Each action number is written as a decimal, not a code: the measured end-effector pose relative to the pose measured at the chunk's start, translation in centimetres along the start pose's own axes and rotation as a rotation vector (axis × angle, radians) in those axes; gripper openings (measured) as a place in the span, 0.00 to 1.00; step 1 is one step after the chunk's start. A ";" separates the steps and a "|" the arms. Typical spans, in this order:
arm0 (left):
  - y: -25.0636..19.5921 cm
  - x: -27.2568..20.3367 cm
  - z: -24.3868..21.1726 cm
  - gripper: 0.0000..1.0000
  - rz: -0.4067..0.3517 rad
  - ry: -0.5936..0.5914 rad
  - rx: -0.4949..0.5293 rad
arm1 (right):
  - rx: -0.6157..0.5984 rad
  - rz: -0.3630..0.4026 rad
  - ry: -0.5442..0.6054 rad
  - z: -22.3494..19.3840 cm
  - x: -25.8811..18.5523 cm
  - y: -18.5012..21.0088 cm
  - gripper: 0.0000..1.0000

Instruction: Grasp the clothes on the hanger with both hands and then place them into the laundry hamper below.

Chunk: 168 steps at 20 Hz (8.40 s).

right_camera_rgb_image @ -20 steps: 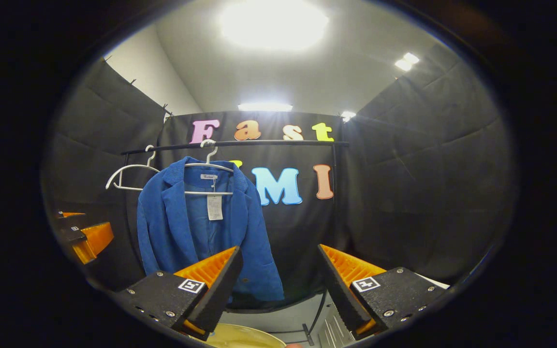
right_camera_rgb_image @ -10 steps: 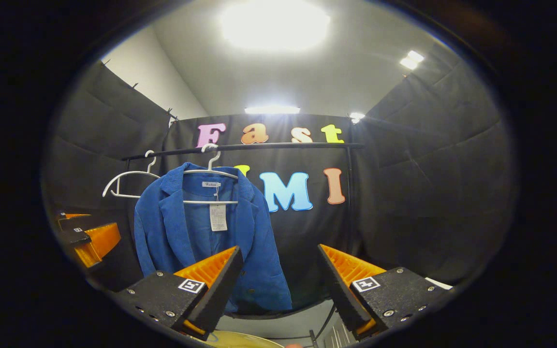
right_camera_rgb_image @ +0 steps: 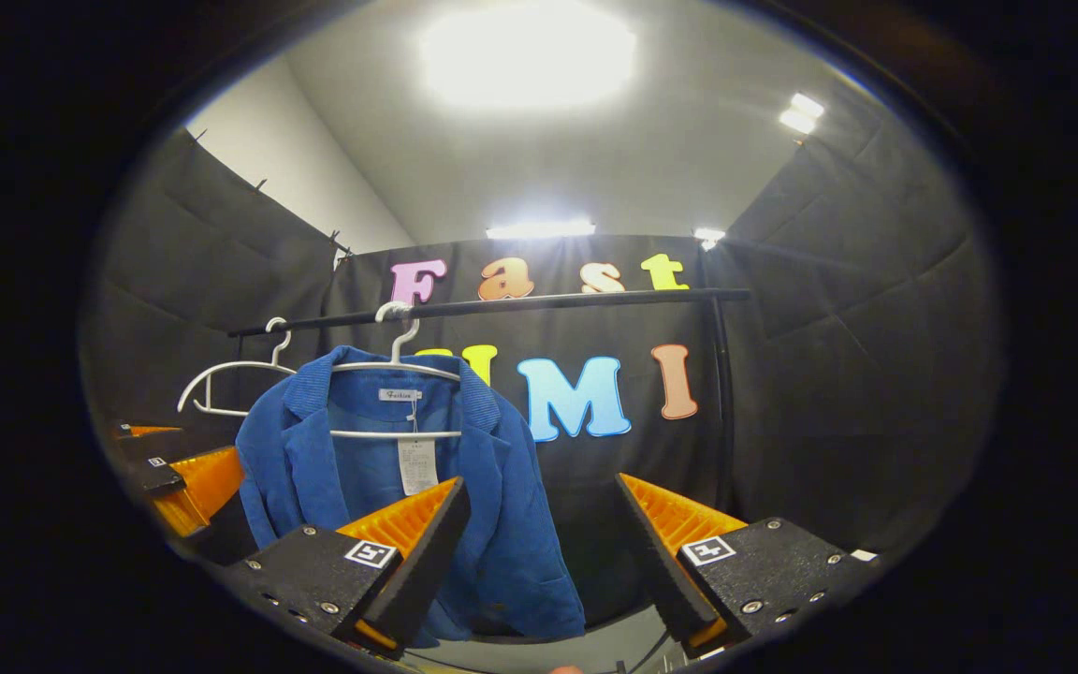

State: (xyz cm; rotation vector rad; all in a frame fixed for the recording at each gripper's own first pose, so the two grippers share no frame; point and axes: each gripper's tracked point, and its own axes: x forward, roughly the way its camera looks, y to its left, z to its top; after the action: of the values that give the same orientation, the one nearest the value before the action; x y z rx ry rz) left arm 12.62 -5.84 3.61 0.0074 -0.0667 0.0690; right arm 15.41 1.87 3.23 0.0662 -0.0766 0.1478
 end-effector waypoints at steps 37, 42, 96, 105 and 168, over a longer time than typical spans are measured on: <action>-1.4 13.8 -8.3 0.77 0.258 0.130 0.119 | 0.147 0.348 0.120 -9.7 20.3 7.2 0.54; -1.0 13.2 -8.2 0.30 0.256 0.145 0.133 | 0.124 0.353 0.006 -6.9 19.9 7.0 0.07; 13.6 18.0 -2.5 0.00 0.176 0.091 0.117 | -0.126 0.122 -0.088 -6.1 29.3 -3.0 0.02; 14.1 15.0 -7.3 0.01 0.185 0.184 0.081 | -0.143 0.170 0.046 -12.2 26.7 -1.4 0.04; 2.8 -4.4 -23.1 0.06 -0.171 0.510 -0.166 | -0.149 0.323 0.506 -22.4 -8.0 10.3 0.04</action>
State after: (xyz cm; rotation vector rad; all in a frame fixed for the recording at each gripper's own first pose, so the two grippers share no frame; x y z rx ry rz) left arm 9.61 -3.11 -19.74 -0.1697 0.4379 -0.1071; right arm 7.58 12.47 -19.04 -0.1341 0.4089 0.4766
